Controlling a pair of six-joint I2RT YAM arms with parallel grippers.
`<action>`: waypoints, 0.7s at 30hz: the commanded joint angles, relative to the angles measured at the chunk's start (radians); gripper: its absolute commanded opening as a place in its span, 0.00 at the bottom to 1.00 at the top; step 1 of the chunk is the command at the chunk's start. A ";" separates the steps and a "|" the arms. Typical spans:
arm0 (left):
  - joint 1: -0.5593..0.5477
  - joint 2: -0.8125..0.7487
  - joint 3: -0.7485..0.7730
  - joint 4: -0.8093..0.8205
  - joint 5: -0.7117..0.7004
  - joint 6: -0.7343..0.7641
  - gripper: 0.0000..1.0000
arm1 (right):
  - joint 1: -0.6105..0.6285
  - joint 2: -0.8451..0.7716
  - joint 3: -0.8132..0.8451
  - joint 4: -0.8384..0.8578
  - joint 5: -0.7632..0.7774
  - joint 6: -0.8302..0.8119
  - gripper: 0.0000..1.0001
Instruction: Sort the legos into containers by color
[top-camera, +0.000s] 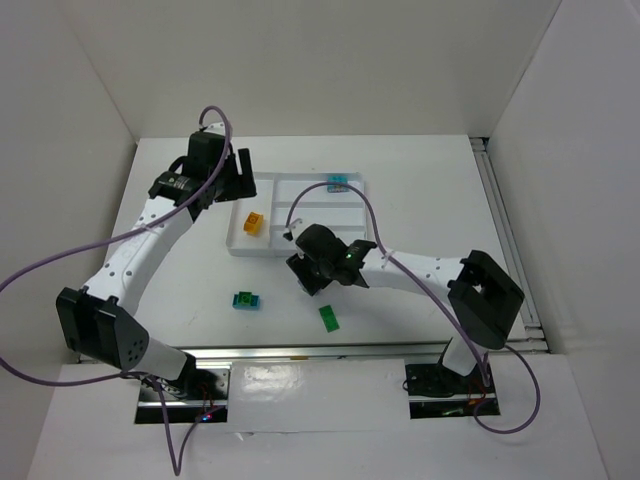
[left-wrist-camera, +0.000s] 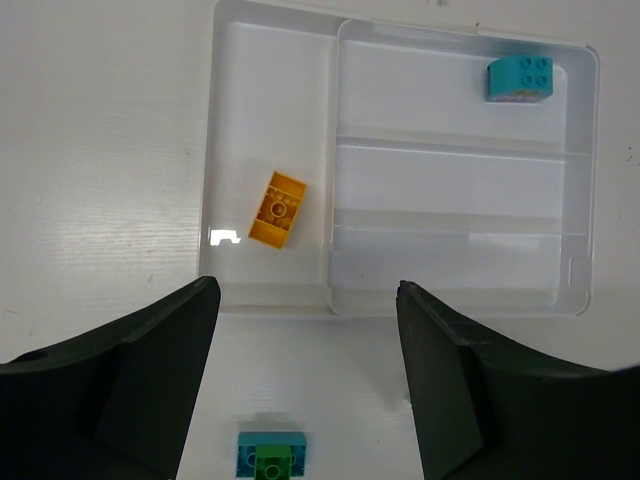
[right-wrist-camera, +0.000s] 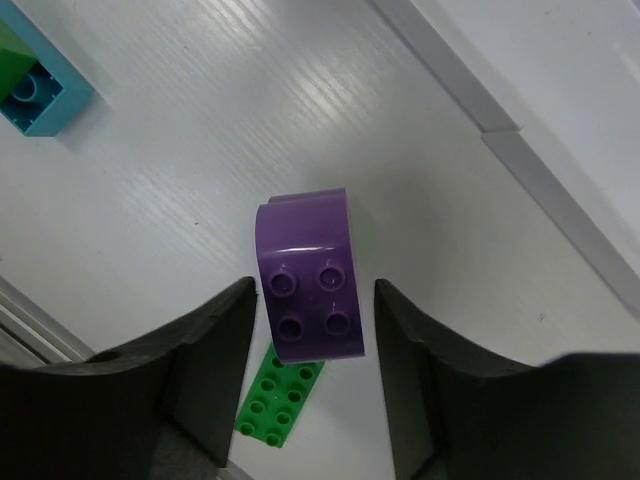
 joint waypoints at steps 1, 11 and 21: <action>0.004 0.010 0.004 0.028 0.010 0.027 0.83 | -0.002 0.010 0.045 0.048 -0.009 0.001 0.53; 0.004 0.019 -0.007 0.062 0.169 0.064 0.83 | -0.028 -0.131 0.092 0.011 0.118 0.041 0.24; 0.053 -0.040 -0.057 0.275 0.736 0.096 0.72 | -0.506 -0.400 0.092 0.069 -0.447 0.142 0.22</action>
